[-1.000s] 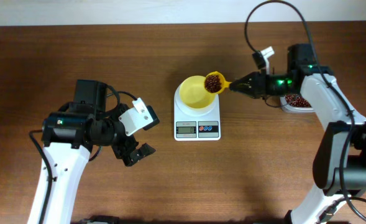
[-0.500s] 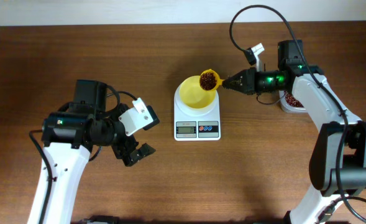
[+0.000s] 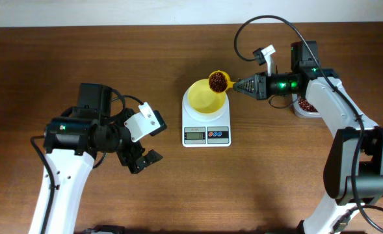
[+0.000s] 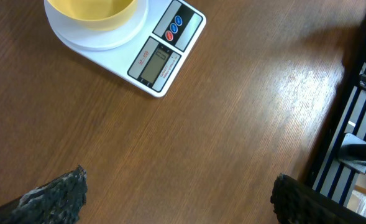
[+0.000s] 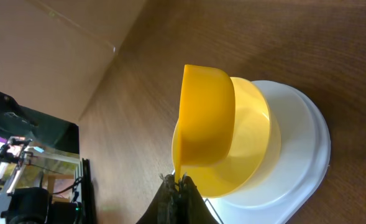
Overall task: Scoop item into bowl and weigh 50g on scale
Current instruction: 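Lift the filled scoop and carry it over the yellow bowl, then tilt the scoop with the right gripper to pour beans into bowl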
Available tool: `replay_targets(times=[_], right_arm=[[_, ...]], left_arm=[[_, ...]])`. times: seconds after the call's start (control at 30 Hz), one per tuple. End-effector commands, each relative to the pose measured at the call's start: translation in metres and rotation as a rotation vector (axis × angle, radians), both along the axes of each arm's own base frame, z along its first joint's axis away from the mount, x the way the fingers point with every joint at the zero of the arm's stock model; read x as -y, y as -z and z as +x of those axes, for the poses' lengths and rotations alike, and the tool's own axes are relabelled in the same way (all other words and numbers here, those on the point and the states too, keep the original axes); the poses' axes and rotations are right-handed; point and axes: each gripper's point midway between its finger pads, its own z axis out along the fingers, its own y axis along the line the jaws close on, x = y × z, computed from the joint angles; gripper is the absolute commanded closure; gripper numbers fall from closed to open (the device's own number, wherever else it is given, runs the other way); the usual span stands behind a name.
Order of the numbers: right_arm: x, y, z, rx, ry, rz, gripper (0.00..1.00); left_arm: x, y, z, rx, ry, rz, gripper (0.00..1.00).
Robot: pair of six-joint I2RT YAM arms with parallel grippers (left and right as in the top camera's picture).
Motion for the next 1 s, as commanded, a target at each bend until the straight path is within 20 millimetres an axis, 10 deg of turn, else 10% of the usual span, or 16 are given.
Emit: replay_targets(times=[0.0, 0.97], right_arm=[[-0.007, 0.004, -0.003, 0.019, -0.028, -0.004, 0.96], [-0.022, 0.024, 0.003, 0.295, -0.133, -0.199, 0.96]], left_arm=[[0.004, -0.006, 0.0, 0.023, 0.022, -0.014, 0.01], [0.004, -0.006, 0.0, 0.023, 0.022, -0.014, 0.01]])
